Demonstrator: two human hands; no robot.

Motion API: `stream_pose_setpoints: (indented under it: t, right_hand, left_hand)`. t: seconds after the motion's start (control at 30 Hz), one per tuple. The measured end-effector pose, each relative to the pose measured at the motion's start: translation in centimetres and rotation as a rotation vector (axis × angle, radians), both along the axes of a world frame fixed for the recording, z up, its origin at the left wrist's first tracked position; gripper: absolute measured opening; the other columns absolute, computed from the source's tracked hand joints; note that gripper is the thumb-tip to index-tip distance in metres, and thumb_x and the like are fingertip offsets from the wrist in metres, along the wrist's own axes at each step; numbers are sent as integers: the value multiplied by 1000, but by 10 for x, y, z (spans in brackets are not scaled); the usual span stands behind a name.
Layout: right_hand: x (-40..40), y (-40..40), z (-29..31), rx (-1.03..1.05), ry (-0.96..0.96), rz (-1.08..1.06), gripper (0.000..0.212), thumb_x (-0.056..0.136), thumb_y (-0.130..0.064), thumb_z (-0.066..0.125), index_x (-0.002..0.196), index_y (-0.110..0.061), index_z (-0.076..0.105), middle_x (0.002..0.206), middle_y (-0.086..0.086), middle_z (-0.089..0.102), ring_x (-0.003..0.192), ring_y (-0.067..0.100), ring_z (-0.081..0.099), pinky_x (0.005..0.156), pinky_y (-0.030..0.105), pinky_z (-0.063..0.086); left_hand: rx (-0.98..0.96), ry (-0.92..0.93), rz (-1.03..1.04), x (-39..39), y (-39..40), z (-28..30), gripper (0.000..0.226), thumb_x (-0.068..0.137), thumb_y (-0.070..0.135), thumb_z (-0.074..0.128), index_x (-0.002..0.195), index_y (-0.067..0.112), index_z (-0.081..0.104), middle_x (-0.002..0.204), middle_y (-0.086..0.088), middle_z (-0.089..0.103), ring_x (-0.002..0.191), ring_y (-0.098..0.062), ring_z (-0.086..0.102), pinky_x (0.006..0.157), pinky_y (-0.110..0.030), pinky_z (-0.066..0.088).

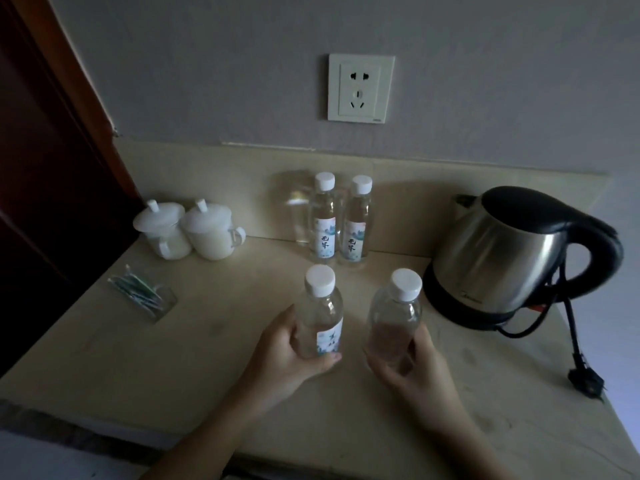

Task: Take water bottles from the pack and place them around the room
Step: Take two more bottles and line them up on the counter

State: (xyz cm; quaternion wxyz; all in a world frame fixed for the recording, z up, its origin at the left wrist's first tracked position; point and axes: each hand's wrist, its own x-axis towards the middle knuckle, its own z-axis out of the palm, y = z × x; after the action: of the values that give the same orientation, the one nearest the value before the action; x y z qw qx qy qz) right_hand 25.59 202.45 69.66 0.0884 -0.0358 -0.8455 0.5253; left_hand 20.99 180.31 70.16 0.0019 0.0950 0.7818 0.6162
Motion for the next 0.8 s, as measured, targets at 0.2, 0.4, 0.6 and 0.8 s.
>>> stream_pose_setpoints:
  t: [0.2, 0.4, 0.6, 0.8]
  right_hand:
    - [-28, -11, 8, 51, -34, -229, 54, 60, -41, 87, 95, -36, 47, 88, -10, 70, 81, 12, 68, 68, 41, 56]
    - [-85, -23, 22, 119, -32, -443, 60, 69, -43, 84, 100, -20, 39, 100, -1, 53, 98, 29, 59, 72, 38, 46]
    - [-119, -24, 21, 58, -49, -474, 68, 75, -38, 82, 123, -9, 43, 124, 11, 49, 106, 34, 57, 77, 32, 38]
    - [-133, -20, 18, 122, -13, -443, 60, 79, -32, 80, 125, -9, 49, 125, 7, 46, 92, 13, 49, 79, 28, 40]
  left_hand:
    - [-59, -44, 51, -43, -24, -1, 56, 53, 39, 91, 99, 30, 61, 96, 0, 75, 91, -28, 72, 83, -55, 56]
    - [-16, -20, 74, -108, -37, 0, 48, 57, 44, 85, 100, 45, 65, 101, 8, 77, 93, -12, 72, 90, -48, 56]
    - [-27, -3, 133, -151, -38, -8, 55, 61, 53, 80, 110, 45, 56, 108, 9, 72, 102, -15, 69, 93, -46, 54]
    - [-65, 54, 100, -173, -36, -7, 45, 81, 23, 79, 113, 43, 55, 115, 8, 69, 107, -8, 66, 97, -38, 53]
